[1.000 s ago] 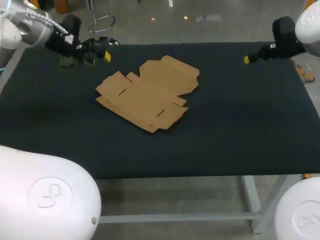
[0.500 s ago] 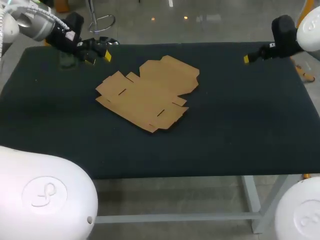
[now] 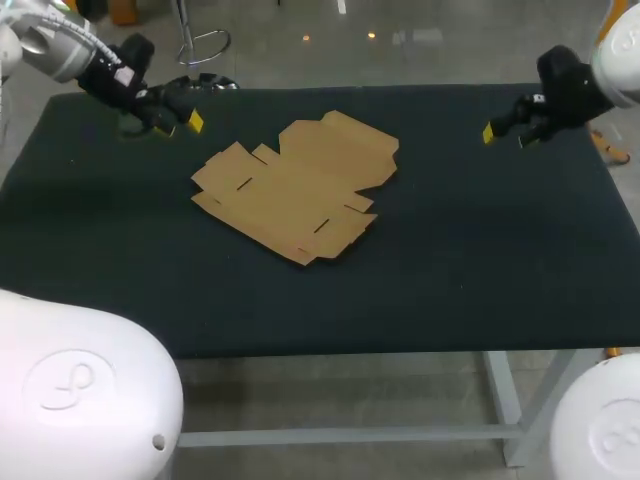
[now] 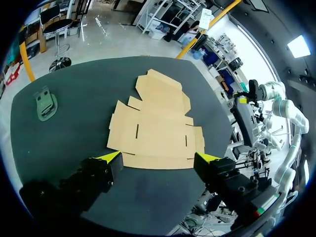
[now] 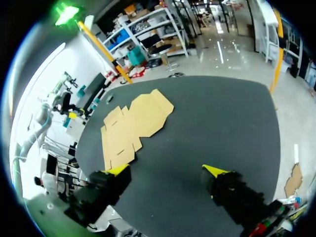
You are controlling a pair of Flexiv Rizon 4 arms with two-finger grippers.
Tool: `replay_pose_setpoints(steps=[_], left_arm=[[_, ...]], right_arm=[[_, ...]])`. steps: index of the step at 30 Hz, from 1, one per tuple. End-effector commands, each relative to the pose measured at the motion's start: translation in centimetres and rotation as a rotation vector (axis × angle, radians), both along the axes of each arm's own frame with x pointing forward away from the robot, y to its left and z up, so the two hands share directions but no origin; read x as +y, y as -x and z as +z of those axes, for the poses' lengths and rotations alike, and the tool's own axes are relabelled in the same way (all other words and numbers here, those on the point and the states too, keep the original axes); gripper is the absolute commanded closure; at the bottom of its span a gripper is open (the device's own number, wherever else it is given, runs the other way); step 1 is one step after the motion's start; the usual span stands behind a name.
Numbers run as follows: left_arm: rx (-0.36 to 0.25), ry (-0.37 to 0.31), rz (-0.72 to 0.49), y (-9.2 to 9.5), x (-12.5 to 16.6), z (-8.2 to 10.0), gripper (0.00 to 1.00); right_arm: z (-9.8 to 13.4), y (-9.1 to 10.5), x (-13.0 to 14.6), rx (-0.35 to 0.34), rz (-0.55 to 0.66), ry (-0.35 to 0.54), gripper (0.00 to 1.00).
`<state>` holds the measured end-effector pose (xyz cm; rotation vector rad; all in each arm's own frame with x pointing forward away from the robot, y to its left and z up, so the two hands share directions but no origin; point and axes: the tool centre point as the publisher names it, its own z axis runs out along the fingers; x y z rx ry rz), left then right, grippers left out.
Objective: Assemble the packaging by folding the flat box into shape, placing the metal phone stand inside, and closing the box properly
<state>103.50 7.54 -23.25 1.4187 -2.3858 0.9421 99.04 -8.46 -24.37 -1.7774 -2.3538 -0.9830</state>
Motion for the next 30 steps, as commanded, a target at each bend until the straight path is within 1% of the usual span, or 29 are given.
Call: replay_pose_setpoints(steps=[1, 6, 11, 16, 22, 30], left_arm=[[0.067, -0.028, -0.071, -1.4, 0.6, -1.3, 0.0], [0.081, -0.043, -0.107, -2.2, 1.8, -2.9, 0.0], [0.09, -0.052, -0.156, -2.7, 2.7, -4.0, 0.0], [0.095, -0.061, -0.18, -3.4, 3.0, -5.0, 0.0], [0.091, -0.052, -0.186, -4.0, 3.2, -5.8, 0.0], [0.092, -0.059, -0.193, -4.5, 2.9, -7.2, 0.0]], right_arm=[[-0.5, -0.4, 0.7, 0.061, 0.015, 0.004, 0.0], [-1.3, 0.0, 1.5, 0.114, 0.014, 0.012, 0.0], [-1.8, 0.4, 2.0, 0.155, -0.007, 0.004, 0.0], [-2.2, 1.1, 2.1, 0.172, -0.055, -0.006, 0.0], [-2.6, 2.4, 1.9, 0.196, -0.099, -0.033, 0.0], [-2.3, 4.1, 2.5, 0.216, -0.078, -0.05, 0.0]])
